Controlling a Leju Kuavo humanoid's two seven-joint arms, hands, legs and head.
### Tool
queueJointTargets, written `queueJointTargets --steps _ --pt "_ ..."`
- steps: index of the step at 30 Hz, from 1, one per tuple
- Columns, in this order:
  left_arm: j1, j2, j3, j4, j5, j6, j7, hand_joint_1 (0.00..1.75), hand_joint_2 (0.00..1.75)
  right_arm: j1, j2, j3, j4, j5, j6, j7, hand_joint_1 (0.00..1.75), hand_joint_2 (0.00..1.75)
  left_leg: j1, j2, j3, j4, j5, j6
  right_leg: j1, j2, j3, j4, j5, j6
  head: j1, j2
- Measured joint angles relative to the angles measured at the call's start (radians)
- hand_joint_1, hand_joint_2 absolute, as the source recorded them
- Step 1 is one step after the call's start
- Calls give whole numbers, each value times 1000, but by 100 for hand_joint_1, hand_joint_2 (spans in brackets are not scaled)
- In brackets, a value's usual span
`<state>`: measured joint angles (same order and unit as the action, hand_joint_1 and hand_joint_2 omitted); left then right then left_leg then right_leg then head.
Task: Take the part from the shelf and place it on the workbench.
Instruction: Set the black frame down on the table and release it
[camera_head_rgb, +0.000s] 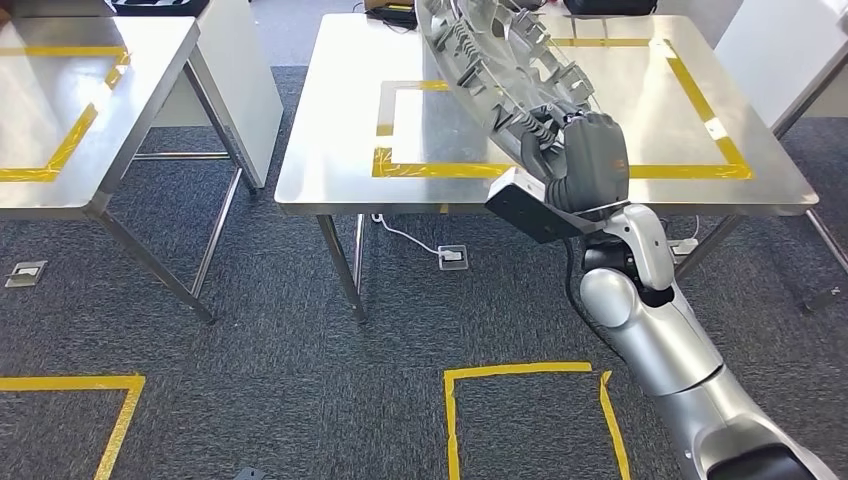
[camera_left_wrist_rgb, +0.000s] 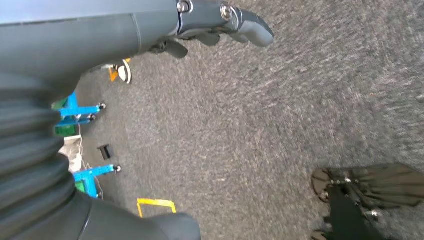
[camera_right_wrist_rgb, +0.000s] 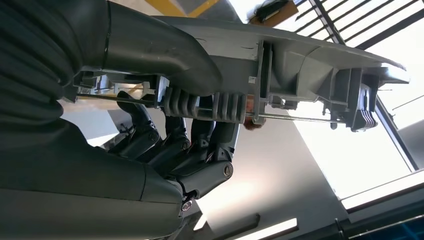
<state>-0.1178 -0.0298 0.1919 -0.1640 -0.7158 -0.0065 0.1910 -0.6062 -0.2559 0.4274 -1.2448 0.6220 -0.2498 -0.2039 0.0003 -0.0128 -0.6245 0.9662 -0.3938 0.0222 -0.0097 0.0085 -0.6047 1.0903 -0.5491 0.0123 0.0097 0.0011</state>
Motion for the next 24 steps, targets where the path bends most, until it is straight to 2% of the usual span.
queueJointTargets --steps 2,3,4,5,6,7,8,9,10,12,14,16,17,18,19,20,21,22,23,24 --pt "0 -2 0 1 -4 -1 1 0 175 12 -1 2 4 2 -3 -2 175 175 2 1 15 -10 -6 1 1 1 -72 129 -48 -1 -4 0" --pt "1 -2 0 1 -6 -1 1 0 175 21 -1 2 5 2 -5 -1 175 175 5 1 23 -12 -11 0 -1 2 -101 173 -52 2 -7 0" --pt "2 -3 0 1 -7 -1 2 0 175 31 -2 2 7 3 -6 0 175 175 8 -1 31 -11 -19 -4 -4 2 -115 181 -33 7 -6 0" --pt "2 -4 0 1 -7 -2 2 0 175 40 -2 2 9 3 -7 2 175 175 14 -3 39 -8 -29 -11 -10 1 -113 150 9 14 -6 0" --pt "3 -5 0 2 -8 -3 2 0 175 48 -3 3 11 3 -8 3 175 175 20 -5 46 -2 -40 -20 -19 -1 -99 88 66 25 -6 0" --pt "4 -3 0 2 -8 -4 2 0 175 55 -3 3 14 3 -8 4 175 175 24 -8 49 8 -53 -31 -24 -3 -83 32 108 40 -4 0" --pt "6 -1 0 3 -8 -4 2 0 175 63 -4 4 18 3 -10 3 175 175 25 -11 46 22 -65 -43 -29 -4 -69 -12 132 49 -2 0" --pt "7 1 0 3 -8 -5 2 0 175 71 -4 5 21 4 -11 2 175 175 24 -14 40 34 -75 -53 -31 -3 -63 -36 133 49 -1 0" --pt "9 2 0 4 -8 -5 3 0 175 77 -4 7 24 5 -12 2 175 175 21 -15 32 42 -82 -61 -30 -1 -64 -34 118 43 0 0" --pt "8 0 0 5 -8 -5 3 0 175 82 -4 9 24 6 -12 4 175 175 19 -15 20 48 -93 -72 -35 2 -76 -27 98 20 -3 0" --pt "5 0 0 5 -10 -5 3 0 175 99 -5 9 24 9 -13 9 175 175 22 1 12 75 -119 -96 -40 3 -71 -24 87 5 -9 0" --pt "1 -1 0 6 -12 -4 3 0 175 131 -9 9 26 16 -15 13 175 175 28 24 -12 165 -165 -124 -41 0 -41 -33 74 -6 -15 0" --pt "-2 -2 0 7 -14 -3 3 0 175 144 -10 9 26 21 -15 15 175 175 32 31 -32 224 -186 -131 -39 -2 -25 -38 69 -9 -17 0" --pt "-5 -3 0 7 -14 -3 4 0 175 152 -11 9 27 26 -15 16 175 175 33 34 -53 270 -194 -130 -37 -2 -10 -42 63 -11 -17 0" --pt "-7 -3 0 8 -15 -4 4 0 175 156 -12 9 27 30 -15 18 175 175 31 35 -68 290 -183 -120 -34 -1 3 -47 58 -14 -19 0" --pt "-7 -4 0 8 -15 -4 4 0 175 158 -12 9 26 33 -14 20 175 175 24 33 -70 274 -153 -102 -28 1 15 -53 54 -16 -21 0" --pt "-7 -4 0 8 -15 -5 4 0 175 159 -11 9 26 36 -14 21 175 175 12 30 -59 223 -107 -74 -21 4 27 -60 51 -19 -24 0" --pt "-5 -1 0 9 -15 -5 4 0 175 160 -10 9 25 37 -14 21 175 175 -6 23 -42 156 -61 -34 -18 7 40 -69 49 -21 -25 0" --pt "-1 2 0 10 -16 -6 4 0 175 162 -9 9 25 37 -14 21 175 175 -21 17 -21 100 -26 5 -12 9 50 -79 49 -21 -22 0" --pt "4 7 0 12 -16 -5 4 0 175 164 -6 9 25 37 -14 21 175 175 -34 10 -6 59 -5 35 -14 10 58 -88 49 -19 -19 0"
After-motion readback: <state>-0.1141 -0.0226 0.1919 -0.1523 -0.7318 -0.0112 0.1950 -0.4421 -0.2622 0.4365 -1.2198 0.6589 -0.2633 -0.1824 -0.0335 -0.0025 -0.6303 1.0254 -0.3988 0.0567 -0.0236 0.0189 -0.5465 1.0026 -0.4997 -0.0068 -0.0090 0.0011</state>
